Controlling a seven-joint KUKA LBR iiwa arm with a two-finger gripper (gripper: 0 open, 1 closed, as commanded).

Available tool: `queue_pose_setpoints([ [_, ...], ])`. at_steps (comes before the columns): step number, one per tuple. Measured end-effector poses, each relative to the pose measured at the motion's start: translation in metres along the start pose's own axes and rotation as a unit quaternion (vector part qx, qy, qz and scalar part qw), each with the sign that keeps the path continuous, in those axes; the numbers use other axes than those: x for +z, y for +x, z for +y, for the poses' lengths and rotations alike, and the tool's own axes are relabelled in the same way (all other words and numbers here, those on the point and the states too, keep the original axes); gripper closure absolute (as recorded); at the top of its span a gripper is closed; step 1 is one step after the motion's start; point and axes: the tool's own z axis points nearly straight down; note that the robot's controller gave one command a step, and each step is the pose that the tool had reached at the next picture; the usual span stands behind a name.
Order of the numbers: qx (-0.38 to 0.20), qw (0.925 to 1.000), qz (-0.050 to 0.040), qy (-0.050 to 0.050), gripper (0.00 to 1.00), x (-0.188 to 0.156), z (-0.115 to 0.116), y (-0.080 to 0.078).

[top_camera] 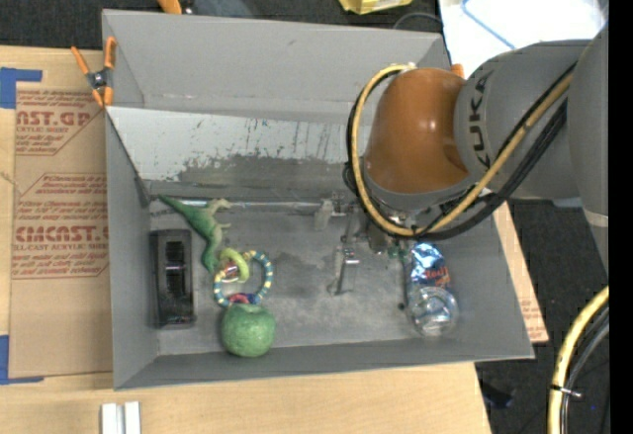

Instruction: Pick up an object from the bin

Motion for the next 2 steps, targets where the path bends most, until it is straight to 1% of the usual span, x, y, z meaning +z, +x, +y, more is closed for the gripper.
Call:
queue_pose_setpoints([
  [1,0.000,1.0000,-0.0037,0.000,0.00,-0.004,0.000,-0.002],
  [2,0.022,0.9998,-0.0040,-0.001,0.00,-0.018,0.024,-0.023],
])
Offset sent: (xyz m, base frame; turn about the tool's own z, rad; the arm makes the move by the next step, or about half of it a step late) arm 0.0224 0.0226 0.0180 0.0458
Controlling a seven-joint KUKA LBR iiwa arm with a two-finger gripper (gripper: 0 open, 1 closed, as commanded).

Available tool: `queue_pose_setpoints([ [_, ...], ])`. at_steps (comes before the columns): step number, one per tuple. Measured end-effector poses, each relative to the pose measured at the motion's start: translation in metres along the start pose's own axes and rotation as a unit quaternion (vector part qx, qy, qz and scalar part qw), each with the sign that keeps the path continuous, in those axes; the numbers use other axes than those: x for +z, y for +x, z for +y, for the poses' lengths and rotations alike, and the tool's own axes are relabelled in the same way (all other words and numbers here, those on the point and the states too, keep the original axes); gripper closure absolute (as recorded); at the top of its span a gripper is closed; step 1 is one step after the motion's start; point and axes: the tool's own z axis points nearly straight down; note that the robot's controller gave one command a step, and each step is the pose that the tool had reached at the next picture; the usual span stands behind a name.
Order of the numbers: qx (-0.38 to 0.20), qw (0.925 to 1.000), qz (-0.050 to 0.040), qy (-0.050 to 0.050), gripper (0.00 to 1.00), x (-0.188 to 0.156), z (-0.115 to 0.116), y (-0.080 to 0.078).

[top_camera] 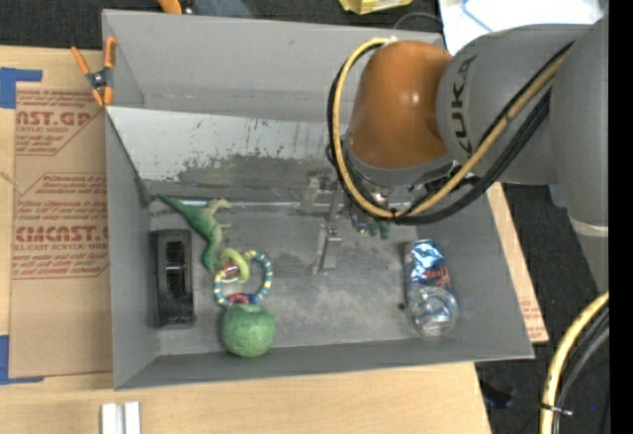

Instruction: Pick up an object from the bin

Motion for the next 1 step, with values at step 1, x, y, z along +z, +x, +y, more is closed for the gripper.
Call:
queue_pose_setpoints([
  [1,-0.062,0.9981,0.0006,0.001,0.00,0.0211,0.0131,-0.0035],
])
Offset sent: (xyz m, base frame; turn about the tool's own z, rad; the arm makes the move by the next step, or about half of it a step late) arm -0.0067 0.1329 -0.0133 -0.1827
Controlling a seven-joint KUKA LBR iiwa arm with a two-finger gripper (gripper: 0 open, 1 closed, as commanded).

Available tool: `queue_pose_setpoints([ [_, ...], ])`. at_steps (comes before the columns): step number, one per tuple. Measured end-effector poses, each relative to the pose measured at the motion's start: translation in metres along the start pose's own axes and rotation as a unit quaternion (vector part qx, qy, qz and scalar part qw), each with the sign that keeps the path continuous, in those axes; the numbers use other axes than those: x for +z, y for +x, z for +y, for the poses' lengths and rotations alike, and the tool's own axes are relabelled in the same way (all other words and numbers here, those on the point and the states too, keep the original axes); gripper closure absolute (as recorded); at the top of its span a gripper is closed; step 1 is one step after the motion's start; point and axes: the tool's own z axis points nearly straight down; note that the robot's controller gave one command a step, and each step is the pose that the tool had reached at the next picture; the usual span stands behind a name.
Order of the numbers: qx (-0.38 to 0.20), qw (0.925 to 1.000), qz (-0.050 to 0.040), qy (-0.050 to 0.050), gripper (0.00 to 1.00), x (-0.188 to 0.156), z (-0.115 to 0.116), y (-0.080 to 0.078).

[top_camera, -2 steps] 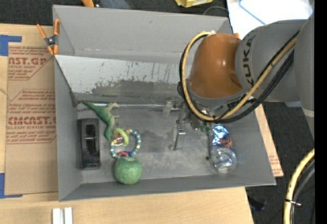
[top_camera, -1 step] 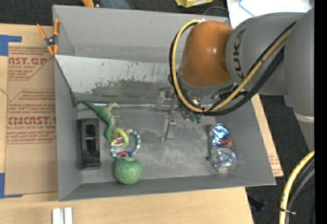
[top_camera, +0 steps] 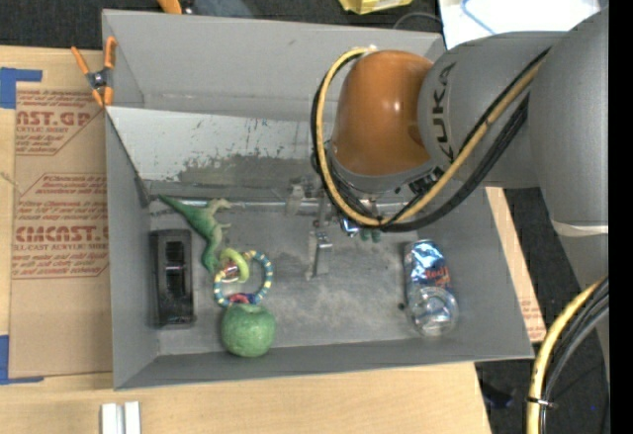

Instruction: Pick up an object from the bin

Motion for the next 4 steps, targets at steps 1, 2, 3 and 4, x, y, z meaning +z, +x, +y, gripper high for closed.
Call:
queue_pose_setpoints([
  [1,-0.018,0.9998,-0.0022,0.000,0.00,-0.005,0.079,0.000],
  [2,-0.044,0.9990,-0.0051,-0.001,0.00,0.063,0.124,0.000],
  [3,0.055,0.9983,-0.0185,-0.006,1.00,0.056,0.122,0.003],
  [4,0.055,0.9983,-0.0184,-0.006,1.00,0.056,0.122,0.003],
])
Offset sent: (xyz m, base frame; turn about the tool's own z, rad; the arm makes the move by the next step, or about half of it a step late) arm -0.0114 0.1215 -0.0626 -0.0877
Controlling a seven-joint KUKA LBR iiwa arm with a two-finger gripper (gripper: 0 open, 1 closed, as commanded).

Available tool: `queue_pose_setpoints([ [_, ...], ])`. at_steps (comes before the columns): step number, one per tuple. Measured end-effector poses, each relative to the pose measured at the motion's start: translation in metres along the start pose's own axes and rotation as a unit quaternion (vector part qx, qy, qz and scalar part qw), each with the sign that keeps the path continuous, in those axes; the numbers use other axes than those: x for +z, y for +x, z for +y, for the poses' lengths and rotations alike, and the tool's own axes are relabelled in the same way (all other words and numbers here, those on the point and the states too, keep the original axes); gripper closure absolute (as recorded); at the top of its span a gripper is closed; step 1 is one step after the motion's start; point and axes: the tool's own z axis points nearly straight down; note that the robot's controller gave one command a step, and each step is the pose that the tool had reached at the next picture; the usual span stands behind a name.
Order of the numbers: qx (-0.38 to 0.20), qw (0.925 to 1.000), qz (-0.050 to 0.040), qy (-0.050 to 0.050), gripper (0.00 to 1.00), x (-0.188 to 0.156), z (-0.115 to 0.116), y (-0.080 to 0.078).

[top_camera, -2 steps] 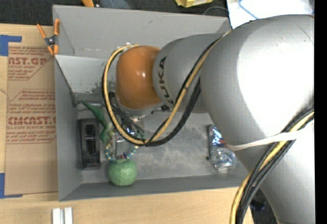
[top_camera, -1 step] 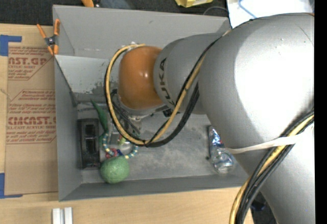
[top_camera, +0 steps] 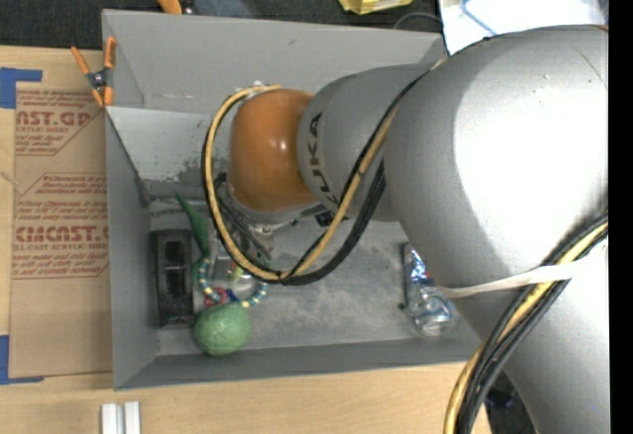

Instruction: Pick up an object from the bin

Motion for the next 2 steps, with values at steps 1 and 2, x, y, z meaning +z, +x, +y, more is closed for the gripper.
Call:
queue_pose_setpoints([
  [1,0.000,1.0000,0.0009,0.000,1.00,-0.0036,0.0000,0.0003],
  [2,0.000,1.0000,0.0011,0.000,1.00,-0.0083,0.0000,0.0006],
])
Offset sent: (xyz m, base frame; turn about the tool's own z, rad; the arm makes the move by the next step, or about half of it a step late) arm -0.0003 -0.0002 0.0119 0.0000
